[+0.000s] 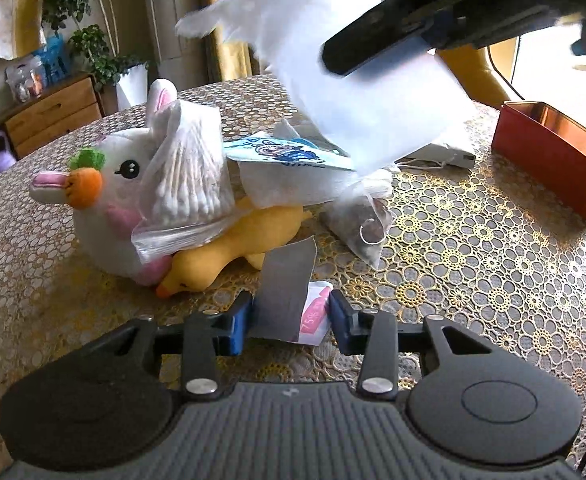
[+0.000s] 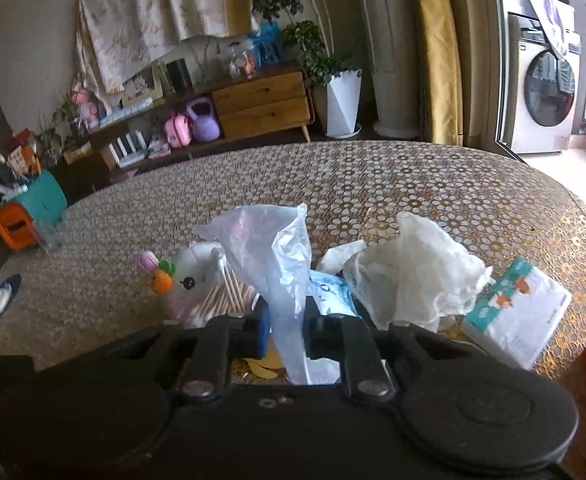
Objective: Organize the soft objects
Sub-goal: 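Carry the clear bag into the red tray with the right gripper while the left grasps a packet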
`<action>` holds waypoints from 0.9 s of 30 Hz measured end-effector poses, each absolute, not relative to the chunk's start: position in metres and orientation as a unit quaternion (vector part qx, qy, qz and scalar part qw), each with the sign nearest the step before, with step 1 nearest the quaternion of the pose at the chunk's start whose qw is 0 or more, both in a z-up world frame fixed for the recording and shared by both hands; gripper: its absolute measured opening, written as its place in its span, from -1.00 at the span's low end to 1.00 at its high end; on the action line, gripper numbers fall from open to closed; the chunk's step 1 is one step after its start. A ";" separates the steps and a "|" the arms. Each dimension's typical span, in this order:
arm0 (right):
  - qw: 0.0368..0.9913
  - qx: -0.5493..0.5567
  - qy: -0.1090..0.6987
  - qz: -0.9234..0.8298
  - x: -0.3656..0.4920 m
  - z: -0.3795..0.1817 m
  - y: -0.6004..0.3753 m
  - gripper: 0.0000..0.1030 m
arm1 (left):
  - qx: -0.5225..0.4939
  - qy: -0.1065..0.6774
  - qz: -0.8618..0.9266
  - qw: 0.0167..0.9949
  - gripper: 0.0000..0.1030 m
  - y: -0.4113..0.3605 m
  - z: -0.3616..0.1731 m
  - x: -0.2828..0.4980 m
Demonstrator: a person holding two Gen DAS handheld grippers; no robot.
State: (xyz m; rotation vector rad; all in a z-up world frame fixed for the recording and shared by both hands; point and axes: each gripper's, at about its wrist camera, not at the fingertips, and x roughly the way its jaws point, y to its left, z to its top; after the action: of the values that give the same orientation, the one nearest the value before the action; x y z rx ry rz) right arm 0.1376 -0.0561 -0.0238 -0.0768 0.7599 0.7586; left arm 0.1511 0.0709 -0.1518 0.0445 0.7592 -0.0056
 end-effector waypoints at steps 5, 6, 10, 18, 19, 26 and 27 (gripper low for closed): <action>0.862 -0.016 0.353 0.363 0.130 -0.007 -0.075 -0.69 | 0.014 0.367 0.002 0.930 -0.22 0.071 -0.139 0.145; 0.863 -0.012 0.351 0.362 0.128 -0.003 -0.080 -0.69 | 0.013 0.366 0.002 0.931 -0.22 0.070 -0.136 0.144; 0.869 0.002 0.342 0.359 0.120 0.012 -0.099 -0.69 | 0.005 0.356 -0.001 0.934 -0.22 0.062 -0.119 0.138; 0.890 0.002 0.315 0.328 0.101 0.036 -0.145 -0.69 | 0.027 0.328 -0.028 0.944 -0.22 0.033 -0.080 0.130; 0.893 0.003 0.313 0.323 0.100 0.038 -0.151 -0.69 | 0.033 0.325 -0.031 0.945 -0.22 0.028 -0.075 0.130; 0.913 0.014 0.299 0.277 0.097 0.046 -0.202 -0.69 | 0.049 0.314 -0.066 0.946 -0.21 -0.016 -0.050 0.135; 0.916 0.017 0.298 0.269 0.097 0.046 -0.211 -0.69 | 0.053 0.312 -0.070 0.946 -0.21 -0.023 -0.047 0.137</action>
State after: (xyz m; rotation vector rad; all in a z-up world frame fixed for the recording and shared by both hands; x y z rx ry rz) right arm 0.0972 -0.2109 0.0459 0.0344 0.6123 0.5543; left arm 0.1366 -0.0230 -0.0475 0.1072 0.6357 -0.1423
